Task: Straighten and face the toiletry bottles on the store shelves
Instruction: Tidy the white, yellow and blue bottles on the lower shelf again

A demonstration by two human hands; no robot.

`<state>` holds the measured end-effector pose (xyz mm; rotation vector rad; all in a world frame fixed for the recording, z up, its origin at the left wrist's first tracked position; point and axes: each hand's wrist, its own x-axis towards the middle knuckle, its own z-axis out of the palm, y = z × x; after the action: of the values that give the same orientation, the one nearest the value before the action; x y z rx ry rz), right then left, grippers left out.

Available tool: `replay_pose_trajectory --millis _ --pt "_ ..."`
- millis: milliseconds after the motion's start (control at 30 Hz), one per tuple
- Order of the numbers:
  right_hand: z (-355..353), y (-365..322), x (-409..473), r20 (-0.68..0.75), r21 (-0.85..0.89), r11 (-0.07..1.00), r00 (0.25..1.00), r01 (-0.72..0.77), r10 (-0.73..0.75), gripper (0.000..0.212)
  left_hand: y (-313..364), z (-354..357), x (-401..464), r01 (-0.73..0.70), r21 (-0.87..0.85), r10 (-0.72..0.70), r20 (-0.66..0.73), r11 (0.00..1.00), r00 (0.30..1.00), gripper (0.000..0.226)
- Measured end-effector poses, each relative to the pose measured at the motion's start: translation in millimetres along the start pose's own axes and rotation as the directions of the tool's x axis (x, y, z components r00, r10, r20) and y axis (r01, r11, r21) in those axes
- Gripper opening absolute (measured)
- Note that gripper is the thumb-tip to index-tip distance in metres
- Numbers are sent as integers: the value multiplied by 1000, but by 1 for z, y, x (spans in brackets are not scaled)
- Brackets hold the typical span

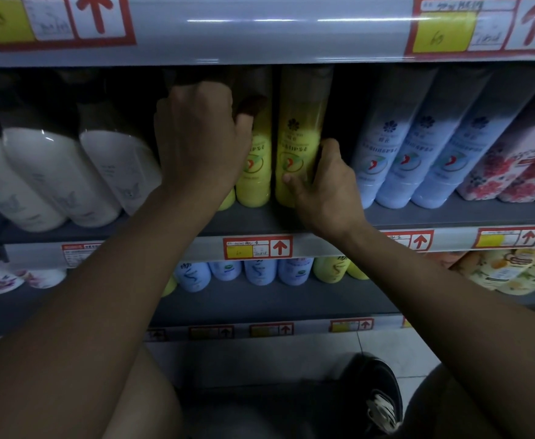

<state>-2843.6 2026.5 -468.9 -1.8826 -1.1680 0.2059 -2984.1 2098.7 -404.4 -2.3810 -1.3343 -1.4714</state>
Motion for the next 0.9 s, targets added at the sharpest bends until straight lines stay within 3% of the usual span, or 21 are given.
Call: replay_pose_trajectory --millis 133,300,533,767,900 --pt "1 1 0 -5 0 1000 1000 10 -10 41 1 1 0 1 -35 -1 -3 999 1000 37" --pt "4 2 2 -5 13 1000 1000 16 -16 41 -1 2 -4 -25 -33 23 -37 999 999 28" --pt "5 3 3 7 11 1000 1000 17 -17 39 -5 -1 -5 -118 -63 113 -89 991 990 39" --pt "1 8 2 9 -172 984 999 43 -42 40 -8 -1 -12 -243 -22 241 -48 970 969 17" --pt "-6 13 0 45 -259 961 995 93 -84 40 -2 -2 -21 -275 -175 284 25 945 959 17"
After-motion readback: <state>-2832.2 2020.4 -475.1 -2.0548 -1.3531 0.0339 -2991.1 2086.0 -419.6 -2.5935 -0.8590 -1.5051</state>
